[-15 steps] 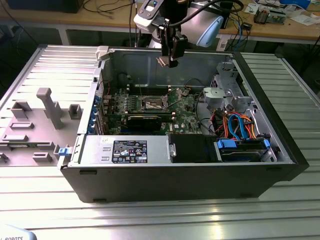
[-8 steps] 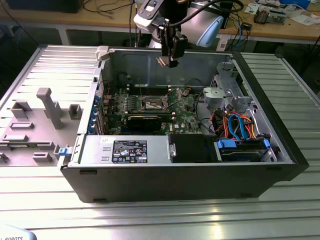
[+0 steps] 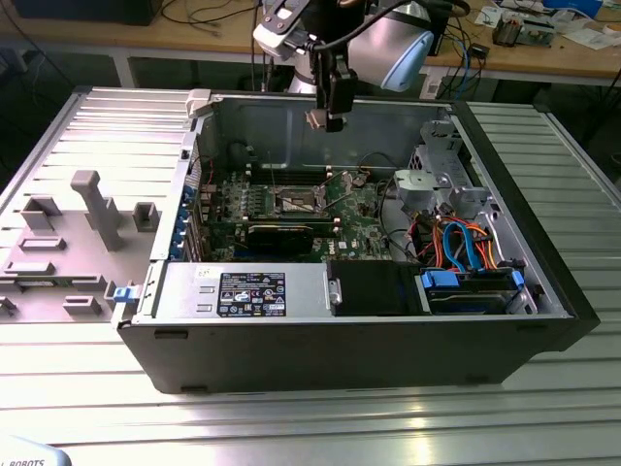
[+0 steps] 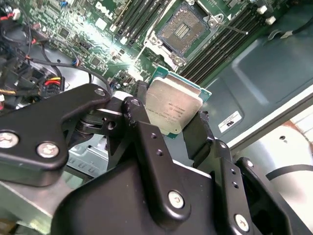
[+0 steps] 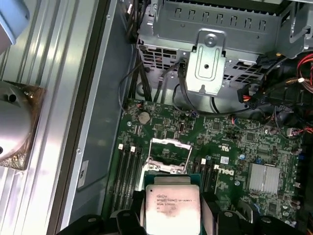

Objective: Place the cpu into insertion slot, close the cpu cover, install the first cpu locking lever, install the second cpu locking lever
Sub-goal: 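Place the cpu into insertion slot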

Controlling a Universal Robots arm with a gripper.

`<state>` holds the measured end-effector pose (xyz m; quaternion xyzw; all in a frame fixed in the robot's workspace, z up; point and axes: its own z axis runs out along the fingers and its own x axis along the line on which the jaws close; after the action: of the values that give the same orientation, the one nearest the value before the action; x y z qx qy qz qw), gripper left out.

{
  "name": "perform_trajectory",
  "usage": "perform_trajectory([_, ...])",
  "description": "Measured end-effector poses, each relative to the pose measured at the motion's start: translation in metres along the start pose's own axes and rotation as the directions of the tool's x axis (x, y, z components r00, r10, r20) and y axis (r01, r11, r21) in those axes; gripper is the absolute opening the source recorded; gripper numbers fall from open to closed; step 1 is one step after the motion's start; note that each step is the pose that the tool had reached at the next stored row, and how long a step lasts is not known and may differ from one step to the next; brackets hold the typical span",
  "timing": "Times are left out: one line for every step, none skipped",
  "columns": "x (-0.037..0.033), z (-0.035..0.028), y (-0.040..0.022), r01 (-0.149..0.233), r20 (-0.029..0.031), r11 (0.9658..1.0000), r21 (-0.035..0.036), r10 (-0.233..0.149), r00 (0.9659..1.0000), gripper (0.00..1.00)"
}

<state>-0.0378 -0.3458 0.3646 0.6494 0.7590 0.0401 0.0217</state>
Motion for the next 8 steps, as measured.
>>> perform_trajectory([0.0, 0.0, 0.0, -0.012, 0.0011, 0.9999, -0.0003, 0.012, 0.9999, 0.54])
perform_trajectory([0.0, 0.0, 0.0, -0.034, 0.003, 0.9994, -0.0007, 0.034, 0.9994, 0.54])
perform_trajectory([0.0, 0.0, 0.0, -0.047, 0.0041, 0.9989, -0.001, 0.047, 0.9989, 0.54])
perform_trajectory([0.0, 0.0, 0.0, -0.061, 0.0054, 0.9982, -0.0013, 0.061, 0.9981, 0.54])
perform_trajectory([0.0, 0.0, 0.0, -0.082, 0.0072, 0.9967, -0.0019, 0.082, 0.9966, 0.54])
perform_trajectory([0.0, 0.0, 0.0, -0.1, 0.0089, 0.995, -0.0024, 0.1, 0.9949, 0.54])
perform_trajectory([0.0, 0.0001, 0.0, -0.115, 0.0102, 0.9933, -0.0028, 0.115, 0.9933, 0.54])
perform_trajectory([0.0, 0.0001, 0.0, -0.133, 0.0117, 0.9911, -0.0034, 0.133, 0.991, 0.54])
